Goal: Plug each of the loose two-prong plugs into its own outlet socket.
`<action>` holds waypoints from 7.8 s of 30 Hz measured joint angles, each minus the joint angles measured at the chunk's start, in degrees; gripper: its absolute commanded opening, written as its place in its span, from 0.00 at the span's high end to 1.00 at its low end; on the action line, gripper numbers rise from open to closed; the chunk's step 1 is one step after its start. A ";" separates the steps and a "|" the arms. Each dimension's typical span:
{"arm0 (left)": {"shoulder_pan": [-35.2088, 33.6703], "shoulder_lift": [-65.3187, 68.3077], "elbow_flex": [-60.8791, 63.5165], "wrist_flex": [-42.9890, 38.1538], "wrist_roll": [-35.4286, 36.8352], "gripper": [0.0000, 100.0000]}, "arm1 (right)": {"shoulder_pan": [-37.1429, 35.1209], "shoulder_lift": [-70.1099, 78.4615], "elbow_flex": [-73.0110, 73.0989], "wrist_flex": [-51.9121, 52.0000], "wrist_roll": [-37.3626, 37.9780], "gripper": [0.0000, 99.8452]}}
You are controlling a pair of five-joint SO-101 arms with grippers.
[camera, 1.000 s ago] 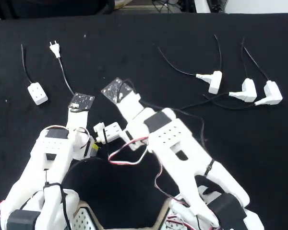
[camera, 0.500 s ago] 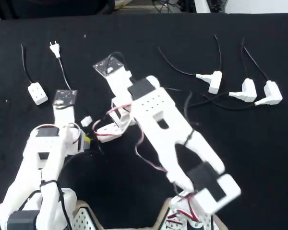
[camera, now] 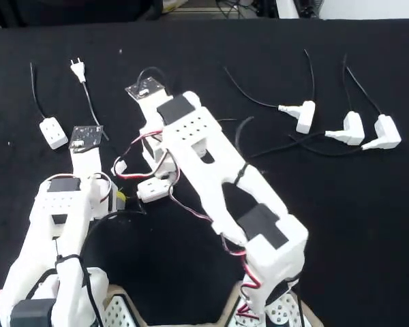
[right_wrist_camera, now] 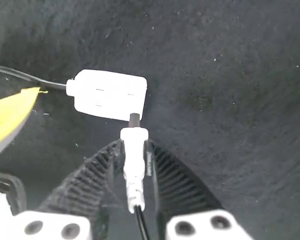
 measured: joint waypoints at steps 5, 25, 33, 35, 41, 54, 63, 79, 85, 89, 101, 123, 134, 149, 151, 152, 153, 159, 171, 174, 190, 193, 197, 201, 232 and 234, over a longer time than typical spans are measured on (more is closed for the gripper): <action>0.00 0.00 -0.09 0.00 2.46 0.77 | 0.00 4.75 -4.31 2.37 -0.88 0.99; 0.00 0.00 -0.09 0.00 2.64 0.77 | 0.00 14.86 -14.68 7.38 -3.16 0.99; 0.00 0.00 -0.09 0.00 2.64 0.77 | -1.58 14.95 -14.68 7.47 -3.16 0.99; 0.00 0.00 -0.09 0.00 2.64 0.77 | -2.02 14.95 -14.68 7.47 -3.34 0.99; 0.00 0.00 -0.09 0.00 2.64 0.77 | -2.11 14.95 -14.68 7.47 -3.34 0.99; 0.00 0.00 -0.09 0.00 2.64 0.77 | -2.11 14.95 -14.68 7.47 -3.34 0.99; 0.00 0.00 -0.09 0.00 2.64 0.77 | -1.14 14.95 -14.68 7.47 -2.90 0.99; 0.00 0.00 -0.09 0.00 2.64 0.77 | -1.14 20.92 -20.92 7.91 1.05 0.99; 0.00 0.00 -0.09 0.00 2.64 0.77 | -1.14 20.92 -20.92 7.91 1.05 0.99; 0.00 0.00 -0.09 0.00 2.64 0.77 | -1.14 20.92 -20.92 7.91 1.05 0.99; 0.00 0.00 -0.09 0.00 2.64 0.77 | -1.05 18.55 -15.82 7.91 1.05 0.99; 0.00 0.00 -0.09 0.00 2.81 0.77 | 0.44 17.76 -17.49 7.82 1.23 0.99; 0.00 0.00 -0.09 0.00 2.81 0.77 | 1.23 24.18 -24.62 7.91 3.87 0.99; 0.00 0.00 -0.09 0.00 2.81 0.77 | 1.05 25.05 -24.97 8.00 5.45 0.99; 0.00 0.00 -0.09 0.00 2.81 0.77 | 1.05 25.05 -24.97 8.00 5.45 0.99; 0.00 0.00 -0.09 0.00 2.81 0.77 | 1.05 25.05 -24.97 8.00 5.45 0.99; 0.00 0.00 -0.09 0.00 2.81 0.77 | 1.05 25.05 -24.97 8.00 5.45 0.99; 0.00 0.00 -0.09 0.00 2.81 0.77 | 2.20 22.68 -22.24 8.00 5.45 0.99; 0.00 0.00 -0.09 0.00 2.81 0.77 | 3.87 7.21 -4.75 8.00 5.45 0.99; 0.00 0.00 -0.09 0.00 2.81 0.77 | 4.04 3.34 -3.43 8.00 5.45 0.99; 0.00 0.00 -0.09 0.00 2.81 0.77 | 17.41 -22.86 43.43 -28.75 19.08 0.99; 0.00 0.00 -0.09 0.00 2.81 0.77 | 17.58 -28.04 54.68 -37.45 21.71 0.99; 0.00 0.00 -0.09 0.00 2.81 0.77 | 17.76 -29.36 61.19 -39.47 24.00 0.99; 0.00 0.00 -0.09 0.00 2.81 0.77 | 17.85 -29.45 63.03 -39.82 24.18 0.98; 0.00 -13.27 -0.09 2.64 5.71 0.77 | 1.41 -62.42 80.88 -48.79 17.23 0.99; 0.00 -20.57 1.76 2.90 5.89 0.77 | -2.11 -62.86 82.46 -53.80 14.68 0.99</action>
